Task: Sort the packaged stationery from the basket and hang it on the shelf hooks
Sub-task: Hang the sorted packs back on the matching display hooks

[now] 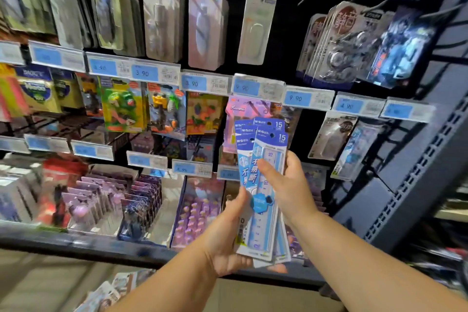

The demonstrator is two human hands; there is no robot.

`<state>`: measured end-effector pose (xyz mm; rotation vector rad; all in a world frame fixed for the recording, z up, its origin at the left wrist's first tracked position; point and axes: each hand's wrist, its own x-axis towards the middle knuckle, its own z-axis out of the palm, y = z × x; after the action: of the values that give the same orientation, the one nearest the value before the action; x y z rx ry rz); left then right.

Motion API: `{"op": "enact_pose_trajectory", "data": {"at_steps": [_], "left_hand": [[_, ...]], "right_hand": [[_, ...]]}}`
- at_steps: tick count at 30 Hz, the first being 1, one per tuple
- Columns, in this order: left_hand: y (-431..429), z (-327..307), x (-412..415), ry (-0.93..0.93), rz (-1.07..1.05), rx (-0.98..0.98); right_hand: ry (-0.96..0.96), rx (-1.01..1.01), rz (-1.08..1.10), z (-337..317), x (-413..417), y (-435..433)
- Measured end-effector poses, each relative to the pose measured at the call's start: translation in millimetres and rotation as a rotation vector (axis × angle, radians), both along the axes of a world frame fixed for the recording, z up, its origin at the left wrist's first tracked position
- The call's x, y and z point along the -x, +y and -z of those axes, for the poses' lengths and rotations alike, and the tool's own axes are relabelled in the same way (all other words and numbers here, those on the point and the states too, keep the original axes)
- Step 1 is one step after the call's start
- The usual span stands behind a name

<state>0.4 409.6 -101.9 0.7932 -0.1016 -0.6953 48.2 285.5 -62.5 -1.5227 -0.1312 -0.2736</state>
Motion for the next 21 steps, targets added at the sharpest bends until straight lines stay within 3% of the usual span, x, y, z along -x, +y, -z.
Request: {"op": "enact_pose_trajectory", "data": {"at_steps": [4,11,17,21], "left_hand": [[1.8,7.5,-0.1,0.028,0.118,0.029],[0.2,3.4,3.8,0.044,0.033,-0.129],[0.0,1.5,2.8,-0.043,-0.053,-0.293],[-1.8,-0.4,1.9,-0.082,-0.061,-0.326]], "right_hand": [[-0.018,0.014,-0.034,1.3,-0.8,-1.9],[-0.028,0.082,-0.128,-0.4,3.0,-8.4],[0.089,0.273,-0.231,3.2,8.6,-26.3],[0.214,0.300,-0.281,-0.4,10.4,-37.9]]}}
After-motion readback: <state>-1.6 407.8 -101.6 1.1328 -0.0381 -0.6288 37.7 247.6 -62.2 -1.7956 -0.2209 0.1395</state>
